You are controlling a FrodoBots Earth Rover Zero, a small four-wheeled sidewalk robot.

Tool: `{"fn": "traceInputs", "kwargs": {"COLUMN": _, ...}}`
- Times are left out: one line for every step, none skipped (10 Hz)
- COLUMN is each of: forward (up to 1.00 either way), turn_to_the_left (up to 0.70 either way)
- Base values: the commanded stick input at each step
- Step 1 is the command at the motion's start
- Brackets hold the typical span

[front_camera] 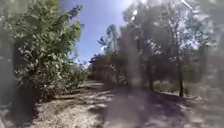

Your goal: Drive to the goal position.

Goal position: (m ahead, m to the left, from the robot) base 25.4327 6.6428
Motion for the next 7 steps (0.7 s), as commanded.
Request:
{"fn": "traceInputs", "kwargs": {"forward": 0.44, "turn_to_the_left": 0.24}}
{"fn": "traceInputs", "kwargs": {"forward": 0.44, "turn_to_the_left": 0.14}}
{"fn": "traceInputs", "kwargs": {"forward": 0.44, "turn_to_the_left": 0.02}}
{"fn": "traceInputs", "kwargs": {"forward": 0.44, "turn_to_the_left": 0.02}}
{"fn": "traceInputs", "kwargs": {"forward": 0.44, "turn_to_the_left": 0.02}}
{"fn": "traceInputs", "kwargs": {"forward": 0.44, "turn_to_the_left": 0.02}}
{"fn": "traceInputs", "kwargs": {"forward": 0.44, "turn_to_the_left": 0.02}}
